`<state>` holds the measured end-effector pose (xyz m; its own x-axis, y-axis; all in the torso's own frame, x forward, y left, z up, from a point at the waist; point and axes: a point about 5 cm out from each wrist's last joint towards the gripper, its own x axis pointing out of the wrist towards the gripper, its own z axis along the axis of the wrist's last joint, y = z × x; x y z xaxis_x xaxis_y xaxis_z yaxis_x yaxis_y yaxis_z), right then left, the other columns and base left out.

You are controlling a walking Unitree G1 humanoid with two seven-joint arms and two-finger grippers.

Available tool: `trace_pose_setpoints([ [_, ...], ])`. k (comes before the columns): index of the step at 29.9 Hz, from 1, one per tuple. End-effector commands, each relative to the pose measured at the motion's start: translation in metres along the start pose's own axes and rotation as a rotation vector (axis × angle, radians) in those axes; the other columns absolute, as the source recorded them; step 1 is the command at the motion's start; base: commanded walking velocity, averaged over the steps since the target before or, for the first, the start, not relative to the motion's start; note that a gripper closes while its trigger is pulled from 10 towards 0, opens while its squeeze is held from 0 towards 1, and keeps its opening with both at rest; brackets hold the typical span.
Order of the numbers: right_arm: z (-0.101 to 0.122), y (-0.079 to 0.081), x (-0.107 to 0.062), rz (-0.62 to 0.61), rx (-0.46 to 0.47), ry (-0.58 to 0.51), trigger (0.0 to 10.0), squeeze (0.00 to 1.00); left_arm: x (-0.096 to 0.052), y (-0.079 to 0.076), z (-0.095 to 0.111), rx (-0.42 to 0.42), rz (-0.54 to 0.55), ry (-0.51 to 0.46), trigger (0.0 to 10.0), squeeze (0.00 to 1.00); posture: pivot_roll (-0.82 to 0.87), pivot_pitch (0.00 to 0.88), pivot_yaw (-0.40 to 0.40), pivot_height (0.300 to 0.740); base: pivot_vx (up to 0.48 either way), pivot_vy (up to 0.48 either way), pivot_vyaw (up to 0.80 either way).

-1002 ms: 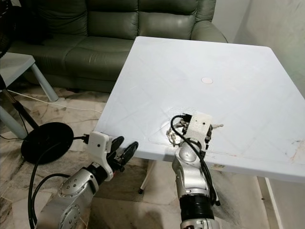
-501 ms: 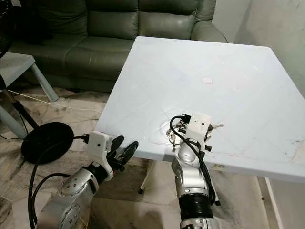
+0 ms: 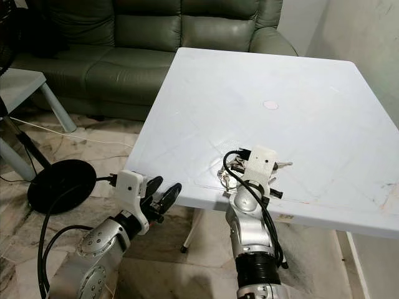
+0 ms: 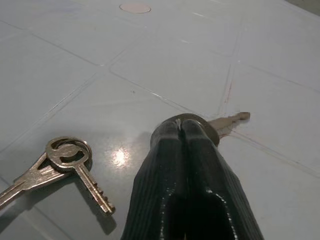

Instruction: Hang keys on a hook

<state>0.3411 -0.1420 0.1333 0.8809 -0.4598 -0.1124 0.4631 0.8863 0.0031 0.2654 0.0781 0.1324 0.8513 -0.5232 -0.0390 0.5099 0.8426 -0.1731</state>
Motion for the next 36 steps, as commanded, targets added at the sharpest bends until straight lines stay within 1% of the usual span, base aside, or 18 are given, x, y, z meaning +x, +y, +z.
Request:
trace_pose_setpoints([
  [1, 0.001, 0.002, 0.001, 0.005, 0.001, -0.006, 0.0, 0.00, 0.000, 0.000, -0.001, 0.005, 0.007, 0.006, 10.0, 0.00, 0.07, 0.171, -0.038, 0.740, 0.000, 0.000, 0.00],
  [5, 0.003, 0.002, 0.001, 0.006, 0.001, -0.017, 0.0, 0.00, 0.001, 0.000, -0.001, 0.003, 0.009, 0.004, 10.0, 0.00, 0.08, 0.170, -0.039, 0.740, 0.000, 0.000, 0.00],
  [9, 0.015, 0.004, 0.003, 0.019, 0.025, -0.061, 0.0, 0.00, 0.003, 0.000, 0.000, 0.010, 0.013, 0.000, 10.0, 0.00, 0.07, 0.161, -0.040, 0.740, 0.000, 0.000, 0.00],
  [11, 0.020, 0.008, 0.001, 0.082, 0.059, -0.077, 0.0, 0.00, 0.005, 0.001, 0.001, 0.018, 0.022, -0.012, 10.0, 0.00, 0.07, 0.152, -0.040, 0.740, 0.000, 0.000, 0.00],
  [12, 0.020, 0.008, 0.001, 0.082, 0.059, -0.077, 0.0, 0.00, 0.005, 0.001, 0.001, 0.018, 0.022, -0.012, 10.0, 0.00, 0.07, 0.152, -0.040, 0.740, 0.000, 0.000, 0.00],
  [13, 0.024, 0.010, 0.000, 0.123, 0.048, -0.101, 0.0, 0.00, 0.006, 0.002, 0.003, 0.020, 0.030, -0.018, 10.0, 0.00, 0.07, 0.147, -0.040, 0.740, 0.000, 0.000, 0.00],
  [14, 0.027, 0.012, -0.003, 0.155, 0.041, -0.133, 2.6, 0.00, 0.007, 0.003, 0.004, 0.019, 0.034, -0.022, 10.0, 0.00, 0.07, 0.145, -0.040, 0.740, 0.000, 0.000, 0.00],
  [15, 0.030, 0.013, -0.006, 0.202, 0.038, -0.171, 6.2, 0.00, 0.009, 0.004, 0.005, 0.015, 0.041, -0.029, 10.0, 0.00, 0.06, 0.142, -0.041, 0.740, 0.000, 0.000, 0.00],
  [16, 0.032, 0.014, -0.008, 0.233, 0.037, -0.196, 6.2, 0.00, 0.009, 0.005, 0.006, 0.012, 0.046, -0.033, 10.0, 0.00, 0.06, 0.142, -0.041, 0.740, 0.000, 0.000, 0.00],
  [17, 0.036, 0.017, -0.017, 0.356, 0.073, -0.249, 10.0, 0.00, 0.011, 0.007, 0.009, 0.002, 0.063, -0.049, 10.0, 0.00, 0.06, 0.140, -0.042, 0.740, 0.000, 0.000, 0.00],
  [19, 0.039, 0.018, -0.024, 0.432, 0.091, -0.285, 10.0, 0.00, 0.012, 0.009, 0.010, 0.003, 0.082, -0.060, 10.0, 0.00, 0.06, 0.137, -0.042, 0.740, 0.000, 0.000, 0.00],
  [20, 0.040, 0.018, -0.030, 0.505, 0.105, -0.313, 10.0, 0.00, 0.012, 0.012, 0.011, 0.007, 0.104, -0.072, 10.0, 0.00, 0.05, 0.132, -0.043, 0.740, 0.000, 0.000, 0.00],
  [23, 0.042, 0.010, -0.049, 0.677, 0.155, -0.385, 10.0, 0.00, 0.014, 0.020, 0.016, -0.047, 0.132, -0.098, 10.0, 0.00, 0.05, 0.126, -0.042, 0.740, 0.000, 0.000, 0.00],
  [30, 0.039, -0.003, -0.054, 0.691, 0.155, -0.409, 10.0, 0.00, 0.014, 0.027, 0.022, -0.065, 0.151, -0.140, 10.0, 0.00, 0.04, 0.109, -0.036, 0.740, 0.000, 0.000, 0.00],
  [31, 0.039, -0.006, -0.055, 0.686, 0.151, -0.419, 10.0, 0.00, 0.014, 0.029, 0.023, -0.072, 0.158, -0.147, 10.0, 0.00, 0.04, 0.107, -0.035, 0.740, 0.000, 0.000, 0.00],
  [32, 0.039, -0.018, -0.055, 0.646, 0.152, -0.440, 10.0, 0.00, 0.014, 0.036, 0.025, -0.089, 0.187, -0.162, 10.0, 0.00, 0.04, 0.097, -0.036, 0.740, 0.000, 0.000, 0.00],
  [33, 0.039, -0.023, -0.055, 0.636, 0.163, -0.443, 10.0, 0.00, 0.013, 0.038, 0.027, -0.087, 0.197, -0.175, 10.0, 0.00, 0.04, 0.097, -0.036, 0.740, 0.000, 0.000, 0.00],
  [36, 0.038, -0.032, -0.056, 0.595, 0.172, -0.452, 10.0, 0.00, 0.012, 0.042, 0.029, -0.075, 0.214, -0.191, 10.0, 0.00, 0.03, 0.080, -0.033, 0.740, 0.000, 0.000, 0.00],
])
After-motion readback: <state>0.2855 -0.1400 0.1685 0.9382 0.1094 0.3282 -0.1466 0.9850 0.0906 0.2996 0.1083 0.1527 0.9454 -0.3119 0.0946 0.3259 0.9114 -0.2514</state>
